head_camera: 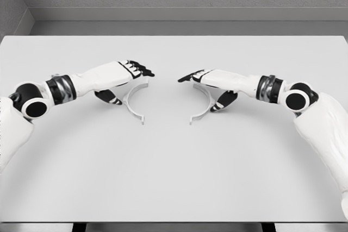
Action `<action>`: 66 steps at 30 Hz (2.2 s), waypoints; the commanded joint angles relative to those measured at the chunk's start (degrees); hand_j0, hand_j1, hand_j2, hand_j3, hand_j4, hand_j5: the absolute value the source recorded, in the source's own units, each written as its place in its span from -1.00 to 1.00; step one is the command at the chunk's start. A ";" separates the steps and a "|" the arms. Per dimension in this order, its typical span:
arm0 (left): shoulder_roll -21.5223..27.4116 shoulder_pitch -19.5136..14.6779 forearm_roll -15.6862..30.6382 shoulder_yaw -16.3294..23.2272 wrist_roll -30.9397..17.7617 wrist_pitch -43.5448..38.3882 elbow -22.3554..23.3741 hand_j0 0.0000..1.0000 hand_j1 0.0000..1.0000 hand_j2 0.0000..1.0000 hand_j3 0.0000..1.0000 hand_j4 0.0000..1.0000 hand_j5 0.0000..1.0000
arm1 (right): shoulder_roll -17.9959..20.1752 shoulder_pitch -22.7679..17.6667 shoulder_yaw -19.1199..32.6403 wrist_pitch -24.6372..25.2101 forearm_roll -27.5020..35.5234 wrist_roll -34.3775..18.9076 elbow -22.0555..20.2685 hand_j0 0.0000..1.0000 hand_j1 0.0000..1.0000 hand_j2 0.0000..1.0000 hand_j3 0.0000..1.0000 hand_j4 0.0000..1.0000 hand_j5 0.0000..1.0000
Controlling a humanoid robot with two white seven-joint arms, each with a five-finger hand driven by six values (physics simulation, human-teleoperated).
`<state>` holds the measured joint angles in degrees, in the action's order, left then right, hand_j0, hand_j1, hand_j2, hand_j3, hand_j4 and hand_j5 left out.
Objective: Assemble PVC drainage pipe clamps
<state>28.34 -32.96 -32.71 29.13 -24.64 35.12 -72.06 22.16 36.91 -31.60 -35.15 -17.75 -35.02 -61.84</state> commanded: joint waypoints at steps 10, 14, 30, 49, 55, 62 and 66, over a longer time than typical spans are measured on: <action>-2.23 -0.70 -0.86 0.14 0.03 -0.12 1.22 1.00 1.00 1.00 1.00 1.00 1.00 | -0.80 0.44 -0.04 0.15 0.26 0.02 -0.03 1.00 1.00 1.00 1.00 1.00 1.00; -2.49 -1.05 -0.86 0.14 0.03 -0.12 1.48 1.00 1.00 1.00 1.00 1.00 1.00 | 1.92 -0.09 0.93 0.15 0.52 0.02 -0.21 1.00 1.00 1.00 1.00 1.00 1.00; -1.88 -5.54 -3.94 0.05 -2.60 -0.12 3.07 1.00 1.00 1.00 1.00 1.00 1.00 | -0.63 -0.09 3.21 0.15 -1.23 0.02 2.96 1.00 1.00 1.00 1.00 1.00 1.00; -6.98 -6.77 -6.84 0.05 -2.60 -0.12 10.71 1.00 1.00 1.00 1.00 1.00 1.00 | -5.29 1.14 3.04 0.15 -3.87 0.02 3.92 1.00 1.00 1.00 1.00 1.00 1.00; -7.86 -7.21 -6.84 0.05 -2.60 -0.12 10.71 1.00 1.00 1.00 1.00 1.00 1.00 | -3.18 1.14 4.53 0.15 -3.69 0.02 4.36 1.00 1.00 1.00 1.00 1.00 1.00; -9.09 -7.21 -6.93 0.31 -2.60 -0.12 10.71 1.00 1.00 1.00 1.00 1.00 1.00 | -1.59 1.14 8.14 0.15 -3.69 0.02 5.24 1.00 1.00 1.00 1.00 1.00 1.00; -8.82 -8.00 -6.93 0.31 -2.60 -0.12 10.71 1.00 1.00 1.00 1.00 1.00 1.00 | -0.98 1.14 8.14 0.15 -3.69 0.02 5.24 1.00 1.00 1.00 1.00 1.00 1.00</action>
<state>19.49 -41.22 -39.96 29.49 -27.26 35.11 -61.34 20.94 38.06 -23.73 -35.15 -21.90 -35.02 -56.63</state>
